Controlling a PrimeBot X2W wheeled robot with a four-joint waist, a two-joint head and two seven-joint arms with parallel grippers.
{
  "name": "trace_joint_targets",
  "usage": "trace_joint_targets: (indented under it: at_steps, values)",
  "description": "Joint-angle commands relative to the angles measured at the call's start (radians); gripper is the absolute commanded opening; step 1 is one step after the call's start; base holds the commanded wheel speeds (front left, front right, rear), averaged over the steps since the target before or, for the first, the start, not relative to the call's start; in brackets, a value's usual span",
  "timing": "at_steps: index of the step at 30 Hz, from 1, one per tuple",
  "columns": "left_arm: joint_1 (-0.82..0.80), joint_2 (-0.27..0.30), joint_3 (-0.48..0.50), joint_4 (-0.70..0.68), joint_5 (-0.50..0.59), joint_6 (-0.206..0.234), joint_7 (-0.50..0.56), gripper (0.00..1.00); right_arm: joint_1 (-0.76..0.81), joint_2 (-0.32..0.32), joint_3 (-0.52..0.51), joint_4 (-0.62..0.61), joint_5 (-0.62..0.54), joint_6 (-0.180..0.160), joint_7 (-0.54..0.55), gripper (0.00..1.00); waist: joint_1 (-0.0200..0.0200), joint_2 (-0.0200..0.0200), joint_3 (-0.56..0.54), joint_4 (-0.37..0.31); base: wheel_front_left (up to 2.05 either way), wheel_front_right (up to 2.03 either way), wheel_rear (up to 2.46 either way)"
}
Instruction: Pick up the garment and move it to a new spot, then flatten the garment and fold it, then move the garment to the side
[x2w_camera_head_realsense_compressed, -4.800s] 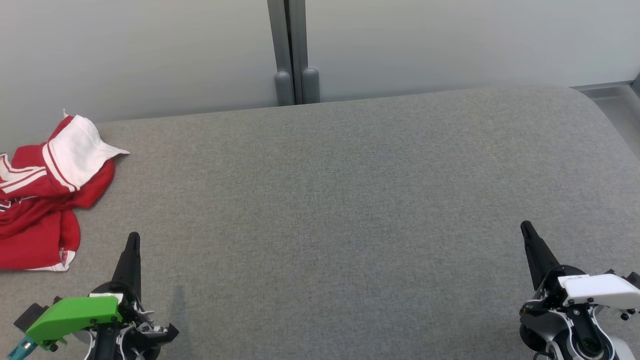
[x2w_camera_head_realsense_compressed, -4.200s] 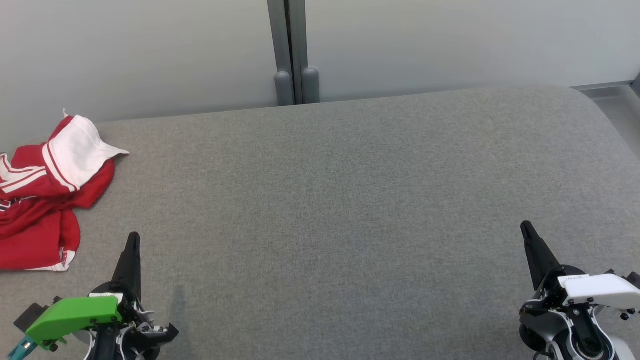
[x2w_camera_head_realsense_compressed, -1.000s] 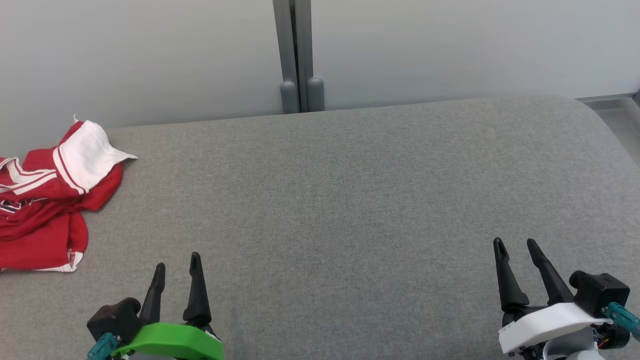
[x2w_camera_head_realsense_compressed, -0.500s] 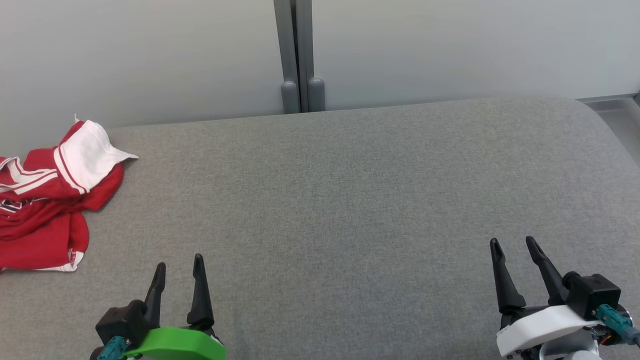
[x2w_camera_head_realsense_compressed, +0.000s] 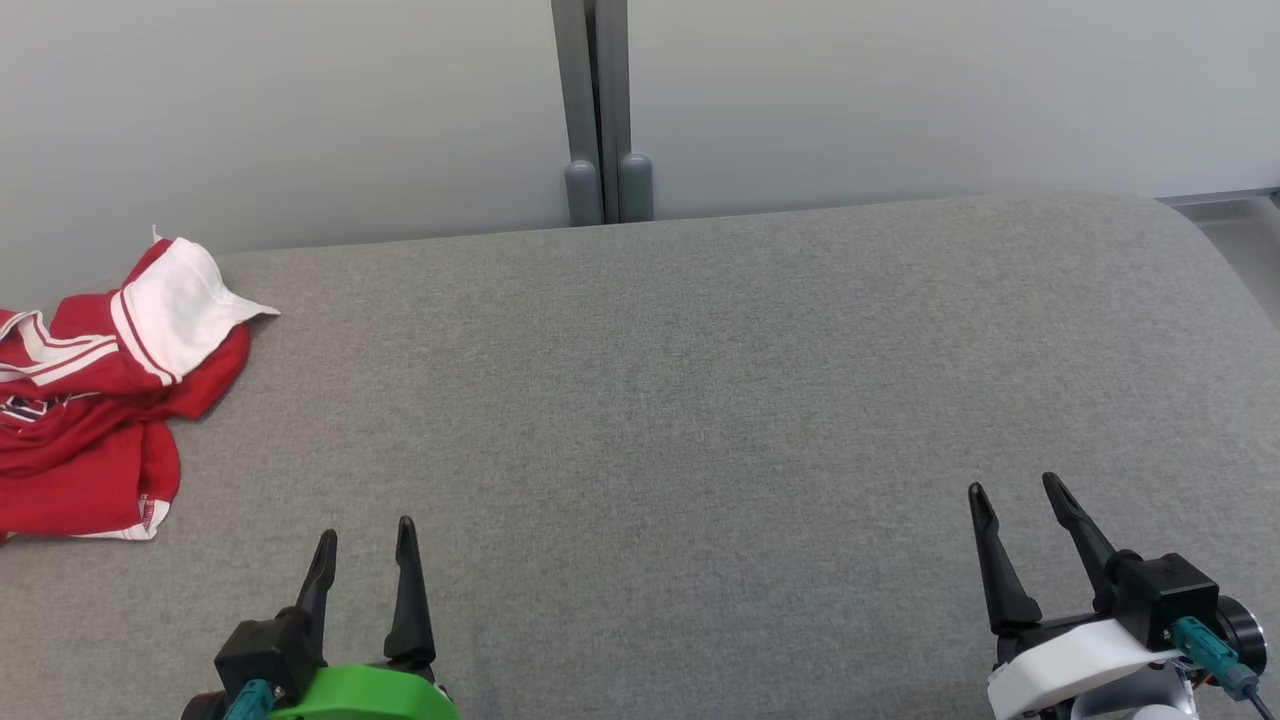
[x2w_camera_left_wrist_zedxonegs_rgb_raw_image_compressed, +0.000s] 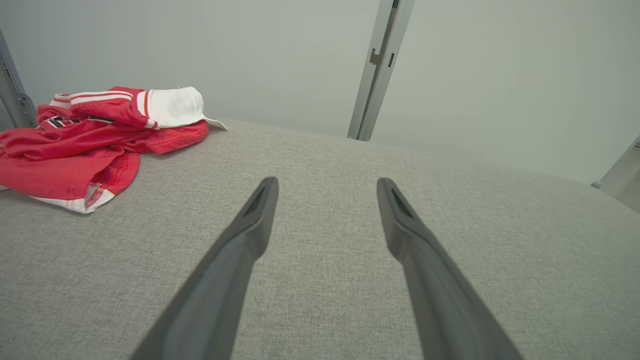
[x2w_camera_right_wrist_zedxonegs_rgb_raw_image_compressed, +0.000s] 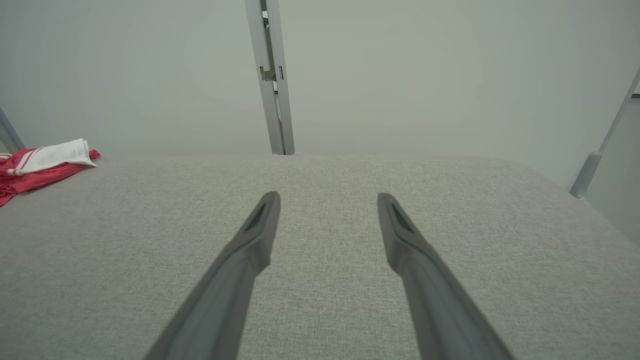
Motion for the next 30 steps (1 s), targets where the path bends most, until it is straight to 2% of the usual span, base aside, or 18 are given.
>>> trace_joint_targets:
  at_steps: [1,7,24,30]
  values:
    - [0.014,0.007,-0.001,0.001,0.017,0.002,-0.009,1.0,0.009,-0.006,0.001,-0.008,-0.024,0.0,-0.01,1.0,0.0,0.0,0.001,0.0,0.0,0.0,0.0]
    - [0.015,0.008,-0.009,0.007,0.055,0.005,-0.02,1.0,0.011,-0.006,0.005,-0.01,-0.065,0.0,-0.019,1.0,0.0,0.0,0.002,0.001,0.0,0.0,0.0]
    - [0.013,0.008,-0.004,0.025,0.036,-0.003,-0.018,1.0,0.007,-0.006,0.004,-0.003,-0.056,0.0,-0.02,1.0,0.0,0.0,0.007,0.005,0.0,0.0,0.0]
    - [-0.005,0.008,-0.014,0.028,0.036,-0.004,-0.018,1.0,0.009,-0.006,-0.006,-0.004,-0.055,0.0,-0.02,1.0,0.0,0.0,0.009,0.033,0.0,0.0,0.0]
